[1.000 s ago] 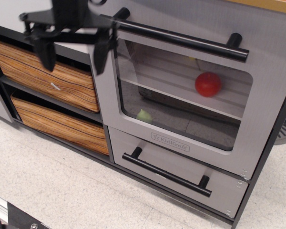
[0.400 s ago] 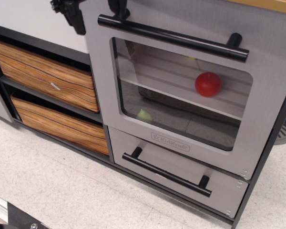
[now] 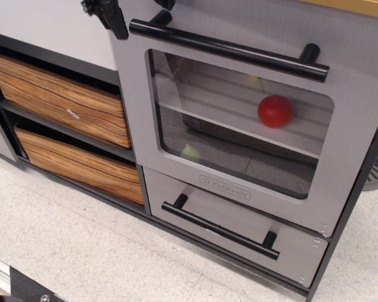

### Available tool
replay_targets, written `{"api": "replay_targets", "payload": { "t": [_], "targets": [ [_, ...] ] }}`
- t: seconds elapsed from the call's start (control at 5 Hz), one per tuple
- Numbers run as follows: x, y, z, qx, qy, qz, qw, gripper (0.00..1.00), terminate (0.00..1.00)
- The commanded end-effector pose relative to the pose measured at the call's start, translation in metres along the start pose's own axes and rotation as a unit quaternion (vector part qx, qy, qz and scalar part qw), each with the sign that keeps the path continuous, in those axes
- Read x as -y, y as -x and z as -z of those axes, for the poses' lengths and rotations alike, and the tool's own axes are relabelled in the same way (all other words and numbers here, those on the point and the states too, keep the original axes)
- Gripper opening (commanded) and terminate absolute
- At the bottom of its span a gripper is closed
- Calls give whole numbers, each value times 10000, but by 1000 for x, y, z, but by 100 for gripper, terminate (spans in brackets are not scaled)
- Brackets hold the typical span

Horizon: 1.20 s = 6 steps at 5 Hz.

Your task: Open oven

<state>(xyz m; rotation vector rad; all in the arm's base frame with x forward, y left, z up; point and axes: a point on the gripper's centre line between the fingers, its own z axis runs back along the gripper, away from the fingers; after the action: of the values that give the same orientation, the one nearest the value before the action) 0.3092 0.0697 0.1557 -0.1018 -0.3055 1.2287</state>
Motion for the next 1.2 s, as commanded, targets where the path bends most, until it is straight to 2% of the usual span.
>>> {"api": "replay_targets", "payload": {
  "t": [0.0,0.2,0.4,0.8,1.0],
  "targets": [
    [-1,-1,6,144,374,-81,9992,100,0],
    [-3,0,16,191,501,-135,9985,100,0],
    [-10,2,16,21,316,-120,9994,100,0],
    [-30,12,-1,-76,370,207,9991,100,0],
    [-31,7,-17,-31,405,393,9984,100,0]
  ]
}}
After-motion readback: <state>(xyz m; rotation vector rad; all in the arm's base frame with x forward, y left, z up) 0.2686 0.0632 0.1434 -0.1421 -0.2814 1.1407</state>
